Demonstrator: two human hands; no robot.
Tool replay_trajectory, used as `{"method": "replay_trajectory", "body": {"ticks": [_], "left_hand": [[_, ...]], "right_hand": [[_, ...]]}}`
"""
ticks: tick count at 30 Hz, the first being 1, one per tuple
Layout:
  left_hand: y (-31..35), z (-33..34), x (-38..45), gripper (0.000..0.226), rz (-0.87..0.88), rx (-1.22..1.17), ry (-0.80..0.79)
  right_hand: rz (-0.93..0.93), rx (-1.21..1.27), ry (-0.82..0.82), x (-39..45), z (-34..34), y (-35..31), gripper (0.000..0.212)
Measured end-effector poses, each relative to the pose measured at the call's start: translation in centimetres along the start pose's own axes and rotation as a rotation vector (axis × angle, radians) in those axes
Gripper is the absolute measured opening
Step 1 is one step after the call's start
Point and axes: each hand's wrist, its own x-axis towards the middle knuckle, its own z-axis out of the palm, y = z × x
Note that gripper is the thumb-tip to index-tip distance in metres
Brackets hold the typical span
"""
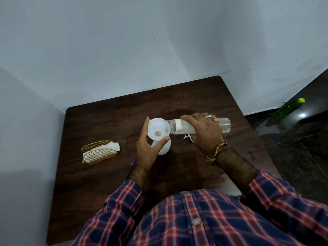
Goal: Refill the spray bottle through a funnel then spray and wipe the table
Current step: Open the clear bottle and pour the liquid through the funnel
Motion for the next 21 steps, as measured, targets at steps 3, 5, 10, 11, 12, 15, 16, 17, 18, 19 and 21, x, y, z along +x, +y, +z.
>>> {"method": "replay_trajectory", "body": {"ticks": [3,5,10,11,12,15,16,17,18,19,21], "left_hand": [[0.10,-0.07,-0.11,0.101,-0.006,0.001,0.002],[0.19,-0.08,-0.17,0.101,-0.007,-0.004,0.004],[0.19,-0.11,-0.20,0.100,0.004,-0.003,0.004],[0.13,-0.14,-0.19,0.100,0.004,-0.003,0.002],[0.08,-0.19,-0.18,0.100,0.003,-0.002,0.000],[-0.03,-0.25,-0.11,0.100,0.002,-0.001,0.000],[-0.03,-0.24,-0.10,0.099,0.000,-0.003,-0.002],[-0.01,-0.24,-0.11,0.100,-0.001,-0.005,-0.003],[0.02,-0.22,-0.10,0.100,-0.002,-0.007,-0.003],[0.05,-0.19,-0.10,0.100,-0.001,-0.008,-0.002],[0.06,-0.15,-0.09,0.101,-0.001,-0.008,-0.003]], "right_hand": [[0.003,-0.001,-0.012,0.00,-0.09,-0.06,0.072],[0.001,-0.007,-0.010,0.06,-0.14,-0.06,0.073],[-0.002,-0.013,-0.008,0.04,-0.15,-0.02,0.074],[-0.003,-0.013,-0.008,0.04,-0.13,-0.05,0.075],[-0.004,-0.014,-0.007,0.05,-0.09,-0.09,0.075],[-0.012,-0.018,0.001,0.16,-0.06,-0.11,0.075],[-0.013,-0.018,0.001,0.18,-0.05,-0.08,0.075],[-0.012,-0.017,0.000,0.19,-0.05,-0.03,0.075],[-0.012,-0.017,0.001,0.19,-0.02,0.01,0.075],[-0.014,-0.019,0.004,0.21,-0.01,0.04,0.075],[-0.018,-0.023,0.007,0.26,0.07,0.04,0.075]]}}
